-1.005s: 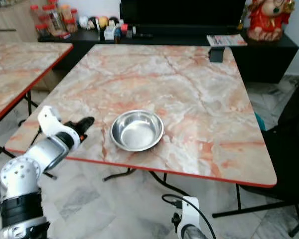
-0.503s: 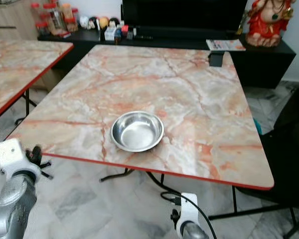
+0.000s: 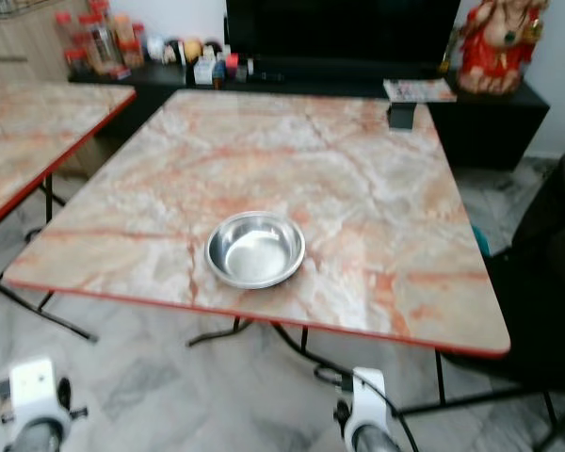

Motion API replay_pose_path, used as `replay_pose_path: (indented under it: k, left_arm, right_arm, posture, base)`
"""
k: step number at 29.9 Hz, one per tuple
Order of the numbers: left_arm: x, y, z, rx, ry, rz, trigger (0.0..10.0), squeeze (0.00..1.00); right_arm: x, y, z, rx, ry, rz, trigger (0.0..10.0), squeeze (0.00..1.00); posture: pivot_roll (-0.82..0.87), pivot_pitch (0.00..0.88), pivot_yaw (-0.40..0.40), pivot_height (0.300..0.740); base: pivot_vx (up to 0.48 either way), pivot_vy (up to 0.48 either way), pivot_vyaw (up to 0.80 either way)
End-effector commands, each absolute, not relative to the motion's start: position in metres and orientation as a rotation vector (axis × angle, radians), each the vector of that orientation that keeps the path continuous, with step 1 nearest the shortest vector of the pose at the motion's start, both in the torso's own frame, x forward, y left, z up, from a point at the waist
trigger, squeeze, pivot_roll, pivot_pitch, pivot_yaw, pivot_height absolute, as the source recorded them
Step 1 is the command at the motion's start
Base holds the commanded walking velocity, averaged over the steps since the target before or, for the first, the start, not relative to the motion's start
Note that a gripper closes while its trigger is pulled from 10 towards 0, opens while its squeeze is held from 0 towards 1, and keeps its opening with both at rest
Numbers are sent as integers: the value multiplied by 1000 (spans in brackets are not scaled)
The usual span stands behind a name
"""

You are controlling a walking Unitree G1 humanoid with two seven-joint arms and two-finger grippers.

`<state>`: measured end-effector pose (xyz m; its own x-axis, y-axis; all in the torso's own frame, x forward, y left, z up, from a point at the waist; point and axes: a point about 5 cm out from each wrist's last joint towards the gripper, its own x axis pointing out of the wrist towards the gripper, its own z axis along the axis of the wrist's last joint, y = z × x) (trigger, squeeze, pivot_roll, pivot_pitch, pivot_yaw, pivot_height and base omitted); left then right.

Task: Setting the table

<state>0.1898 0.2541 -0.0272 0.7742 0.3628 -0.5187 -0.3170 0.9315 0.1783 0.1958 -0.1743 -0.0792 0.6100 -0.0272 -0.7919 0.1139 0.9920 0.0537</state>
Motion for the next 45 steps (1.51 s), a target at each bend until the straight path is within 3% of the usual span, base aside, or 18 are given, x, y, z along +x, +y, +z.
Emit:
replay_pose_path:
  k: [1, 7, 16, 23, 25, 29, 34, 45]
  left_arm:
    - [181, 235, -50, 110, 707, 216, 10000, 0]
    - [164, 219, -78, 102, 889, 126, 10000, 0]
    - [176, 199, -81, 85, 892, 32, 10000, 0]
    - [178, 197, -81, 85, 881, 27, 10000, 0]
    - [181, 199, -79, 65, 860, 41, 10000, 0]
    - [182, 203, -78, 70, 857, 54, 10000, 0]
    - [188, 210, -74, -5, 817, 151, 10000, 0]
    - [212, 216, -58, -63, 700, 231, 10000, 0]
  right_arm:
    - [196, -174, -79, 108, 905, -87, 10000, 0]
    - [196, -176, -79, 105, 903, -91, 10000, 0]
    - [187, -188, -82, 113, 905, -145, 10000, 0]
    - [186, -194, -81, 112, 881, -163, 10000, 0]
    - [184, -200, -80, 104, 861, -171, 10000, 0]
    - [184, -206, -78, 82, 826, -160, 10000, 0]
    - [195, -215, -68, 24, 765, -107, 10000, 0]
    - [240, -236, -34, -47, 618, -72, 10000, 0]
  posture:
    - [72, 0, 8, 736]
    - [48, 0, 12, 736]
    - [-11, 0, 49, 736]
    - [-49, 15, 77, 736]
    - [-99, 114, 96, 736]
    - [-105, 164, 88, 736]
    - [-97, 239, 52, 736]
    - [-91, 252, -15, 736]
  base:
    - [0, 0, 0]
    - [0, 0, 0]
    - [0, 0, 0]
    - [0, 0, 0]
    - [0, 0, 0]
    - [0, 0, 0]
    - [0, 0, 0]
    - [0, 0, 0]
